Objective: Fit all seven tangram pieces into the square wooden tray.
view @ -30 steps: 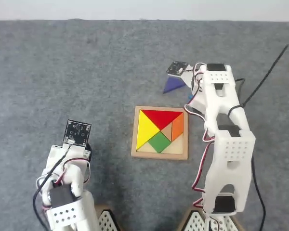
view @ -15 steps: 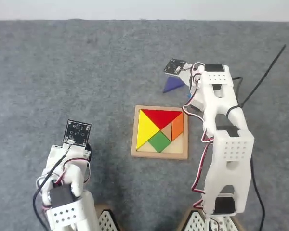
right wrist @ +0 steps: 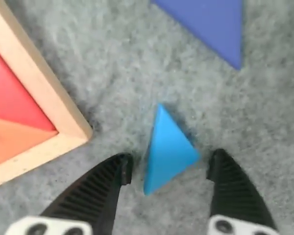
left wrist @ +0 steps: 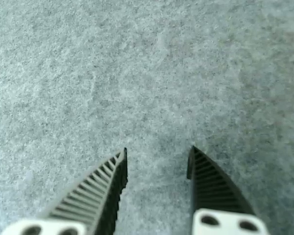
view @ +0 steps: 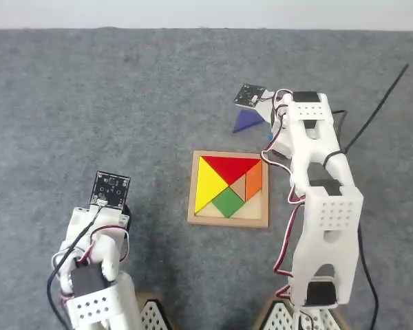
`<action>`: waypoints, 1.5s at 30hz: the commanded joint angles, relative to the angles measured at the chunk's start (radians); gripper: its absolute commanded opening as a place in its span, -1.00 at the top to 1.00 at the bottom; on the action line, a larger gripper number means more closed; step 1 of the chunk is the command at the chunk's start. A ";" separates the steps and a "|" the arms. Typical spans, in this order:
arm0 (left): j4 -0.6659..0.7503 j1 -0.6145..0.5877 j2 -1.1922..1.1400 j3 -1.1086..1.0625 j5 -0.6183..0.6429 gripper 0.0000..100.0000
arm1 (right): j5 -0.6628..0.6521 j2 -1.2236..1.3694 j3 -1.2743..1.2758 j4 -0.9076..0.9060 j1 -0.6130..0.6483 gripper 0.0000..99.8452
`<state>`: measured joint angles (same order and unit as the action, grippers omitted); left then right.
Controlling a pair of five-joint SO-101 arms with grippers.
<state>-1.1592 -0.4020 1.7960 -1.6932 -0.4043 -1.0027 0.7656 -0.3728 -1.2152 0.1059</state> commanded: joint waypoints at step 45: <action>-0.006 -0.006 0.008 0.010 -0.005 0.61 | -0.292 0.309 -0.463 -0.240 0.064 0.63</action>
<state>-1.1592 -0.4035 1.7960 -1.6932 -0.4043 -1.2820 1.0296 -0.8393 -1.4760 0.1657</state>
